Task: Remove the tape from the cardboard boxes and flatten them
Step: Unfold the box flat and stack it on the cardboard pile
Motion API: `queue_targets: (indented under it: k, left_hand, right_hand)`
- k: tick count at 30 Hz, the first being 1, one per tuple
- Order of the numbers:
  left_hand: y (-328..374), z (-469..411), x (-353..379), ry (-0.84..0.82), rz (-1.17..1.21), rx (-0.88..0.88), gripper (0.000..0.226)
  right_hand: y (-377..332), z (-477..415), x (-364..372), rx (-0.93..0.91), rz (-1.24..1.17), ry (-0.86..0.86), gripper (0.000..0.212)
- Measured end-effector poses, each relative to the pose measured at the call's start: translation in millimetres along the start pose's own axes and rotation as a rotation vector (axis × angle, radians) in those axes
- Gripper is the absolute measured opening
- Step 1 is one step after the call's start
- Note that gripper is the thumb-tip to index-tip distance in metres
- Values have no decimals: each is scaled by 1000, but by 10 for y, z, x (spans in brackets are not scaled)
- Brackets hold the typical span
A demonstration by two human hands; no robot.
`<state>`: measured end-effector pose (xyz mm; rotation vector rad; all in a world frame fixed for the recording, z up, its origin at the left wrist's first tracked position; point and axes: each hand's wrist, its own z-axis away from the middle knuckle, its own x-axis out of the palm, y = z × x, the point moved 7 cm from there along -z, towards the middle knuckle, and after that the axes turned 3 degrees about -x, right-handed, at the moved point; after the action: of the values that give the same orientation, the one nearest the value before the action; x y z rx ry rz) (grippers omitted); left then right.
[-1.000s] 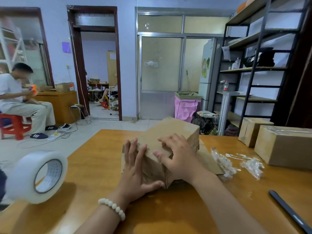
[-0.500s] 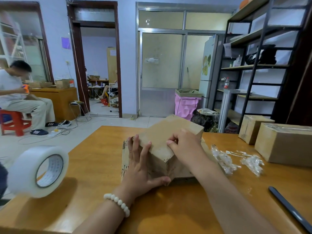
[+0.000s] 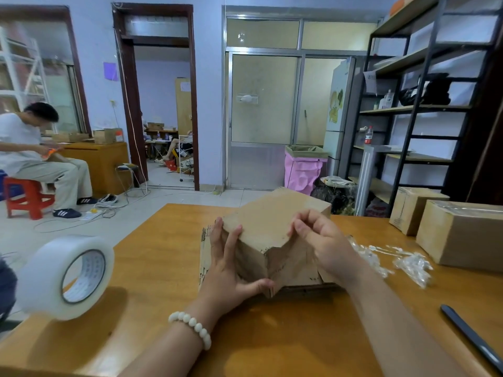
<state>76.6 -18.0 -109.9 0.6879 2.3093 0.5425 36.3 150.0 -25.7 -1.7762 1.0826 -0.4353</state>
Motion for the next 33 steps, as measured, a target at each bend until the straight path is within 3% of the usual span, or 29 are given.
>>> queue_targets:
  k: [4, 7, 9, 14, 19, 23, 29, 33]
  left_hand:
    - [23, -1, -35, 18, 57, -26, 102]
    - [-9, -12, -72, 46, 111, -79, 100]
    - [-11, -16, -42, 27, 85, -50, 101]
    - [-55, -18, -42, 10, 109, -48, 95]
    - [-70, -35, -85, 35, 174, -91, 67]
    - [-42, -92, -219, 93, 134, -158, 79]
    - [-22, -181, -256, 63, 39, -280, 98]
    - [12, -167, -271, 112, 72, -333, 85]
  right_hand:
    - [244, 188, -27, 18, -211, 60, 22]
    - [553, 281, -4, 150, -243, 146, 29]
    - [707, 306, 42, 240, -172, 131, 23]
    - [676, 271, 77, 233, 103, 128, 42]
    - [625, 227, 105, 238, 261, 156, 26]
    - [646, 144, 61, 311, 369, 54, 35]
    - [680, 112, 16, 367, 317, -62, 48]
    - [765, 118, -3, 336, 254, 55, 54]
